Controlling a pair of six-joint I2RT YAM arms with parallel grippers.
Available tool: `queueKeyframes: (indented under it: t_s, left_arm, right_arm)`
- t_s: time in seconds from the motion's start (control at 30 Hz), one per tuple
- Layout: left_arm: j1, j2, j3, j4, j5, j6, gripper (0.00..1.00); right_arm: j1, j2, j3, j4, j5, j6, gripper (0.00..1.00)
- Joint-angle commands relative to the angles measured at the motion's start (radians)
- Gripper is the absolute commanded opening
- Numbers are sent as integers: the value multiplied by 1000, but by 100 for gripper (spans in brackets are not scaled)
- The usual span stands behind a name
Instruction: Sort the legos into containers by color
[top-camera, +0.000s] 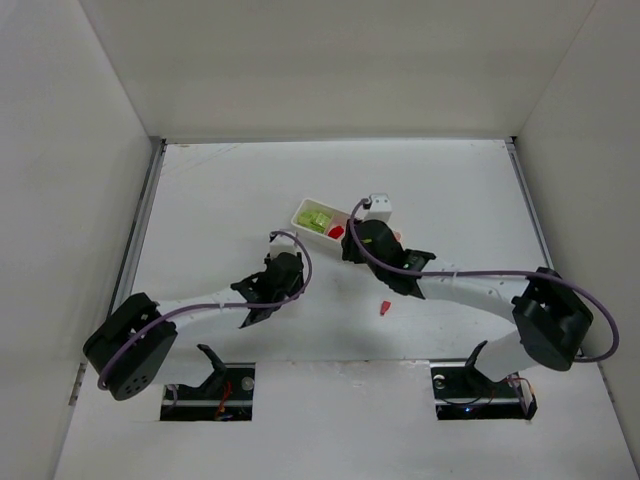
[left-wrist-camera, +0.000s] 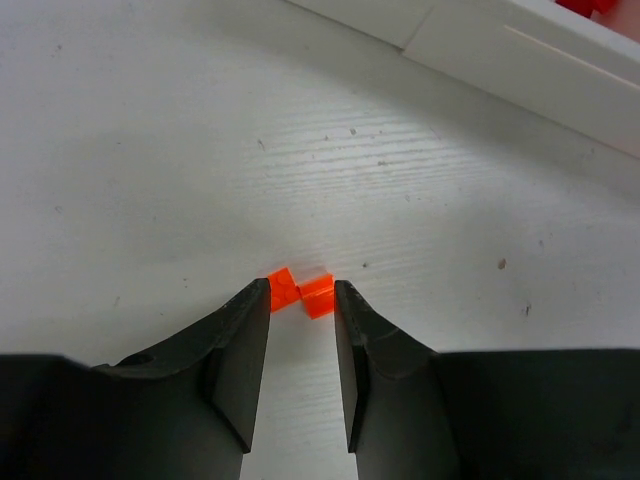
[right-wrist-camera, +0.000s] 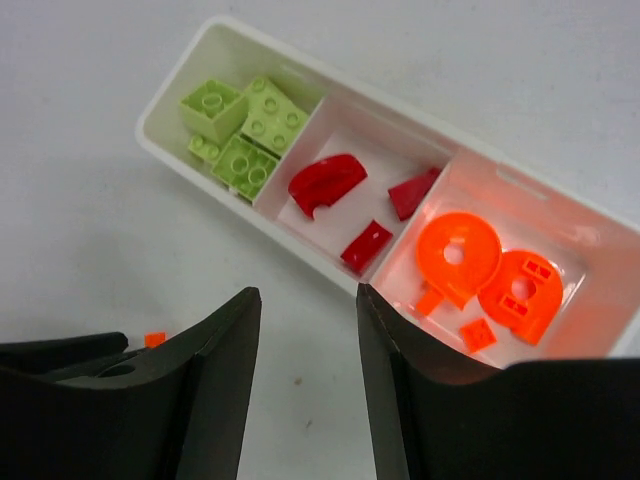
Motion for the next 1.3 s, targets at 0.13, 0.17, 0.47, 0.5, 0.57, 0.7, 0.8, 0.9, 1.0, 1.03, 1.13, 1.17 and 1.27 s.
queueKeyframes:
  t_s: [0.13,0.17,0.47,0.5,0.57,0.7,0.8,0.9,1.0,1.03,1.13,1.17,1.27]
  left_arm:
    - [-88,-38,1,-12,-59,-35,29]
    - [-94,-28,3,-12,-70,-40,29]
    - [-120,45,38,-27,-164,-69,29]
    - [-116,56,44,-30,-171,-67,30]
    - [-111,68,55,-32,-179,-61,30]
    - [-111,74,82,-27,-173,-23,32]
    - [-105,87,96,-36,-164,-3,34]
    - [-93,114,107,-50,-159,0,36]
    - [-79,146,115,-47,-151,14,36]
    - [-74,154,118,-43,-150,19,36]
    - [-68,173,131,-26,-142,32,35]
    - [-68,179,136,-15,-141,39,35]
    - [-74,196,139,13,-136,45,35]
  right_arm:
    - [31,-67,-99,93,1,37,50]
    - [34,-72,-105,96,1,37,50]
    - [36,-142,-206,139,-5,46,52]
    - [36,-147,-215,144,-13,52,52]
    - [36,-151,-229,152,-31,59,52]
    - [36,-165,-257,175,-41,60,53]
    - [30,-167,-269,185,-54,60,53]
    - [24,-177,-283,199,-67,60,54]
    - [20,-179,-288,211,-77,59,54]
    - [20,-179,-289,213,-82,59,54]
    - [22,-182,-294,218,-85,62,54]
    - [22,-178,-295,222,-88,62,54]
    - [23,-174,-303,231,-91,63,54]
